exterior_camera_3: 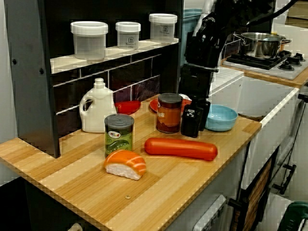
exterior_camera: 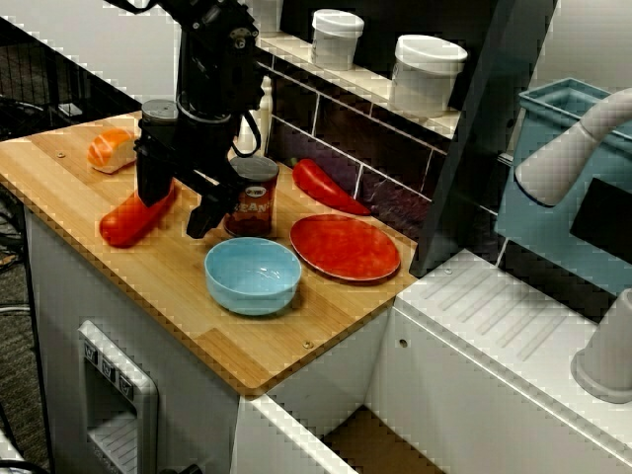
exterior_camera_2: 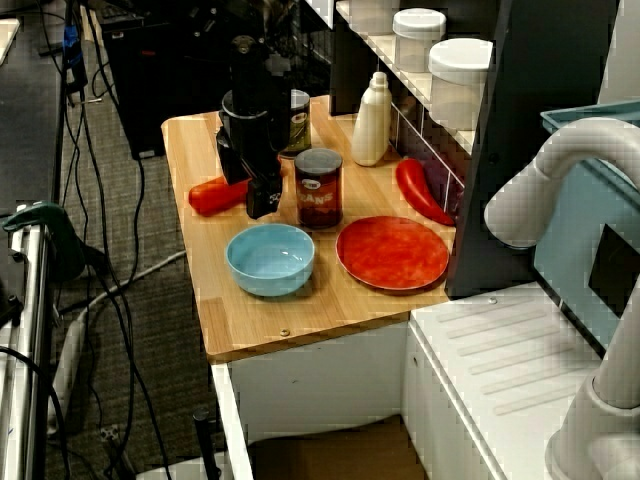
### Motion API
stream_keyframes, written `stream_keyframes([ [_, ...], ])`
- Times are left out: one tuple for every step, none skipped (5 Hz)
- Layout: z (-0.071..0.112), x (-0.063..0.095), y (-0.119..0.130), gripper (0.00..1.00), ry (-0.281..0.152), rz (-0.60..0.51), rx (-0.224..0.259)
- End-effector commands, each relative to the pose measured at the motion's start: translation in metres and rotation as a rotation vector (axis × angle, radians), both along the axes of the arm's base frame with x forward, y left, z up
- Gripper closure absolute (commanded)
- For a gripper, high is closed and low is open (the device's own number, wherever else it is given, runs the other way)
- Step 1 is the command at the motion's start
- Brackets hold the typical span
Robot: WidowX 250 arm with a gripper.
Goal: Push into sink
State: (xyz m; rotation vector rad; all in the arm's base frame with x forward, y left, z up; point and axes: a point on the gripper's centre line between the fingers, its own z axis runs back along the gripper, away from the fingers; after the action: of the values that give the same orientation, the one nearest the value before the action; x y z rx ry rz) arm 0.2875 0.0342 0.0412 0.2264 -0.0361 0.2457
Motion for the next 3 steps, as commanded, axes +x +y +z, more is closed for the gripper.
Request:
stream_keyframes([
  [-0.005,0.008,-0.029,0.00,-0.020,0.026,-0.033],
  [-0.008,0.004,-0.056,0.00,-0.005,0.012,-0.045],
  [-0.003,0.000,-0.087,0.00,0.071,-0.010,-0.078],
])
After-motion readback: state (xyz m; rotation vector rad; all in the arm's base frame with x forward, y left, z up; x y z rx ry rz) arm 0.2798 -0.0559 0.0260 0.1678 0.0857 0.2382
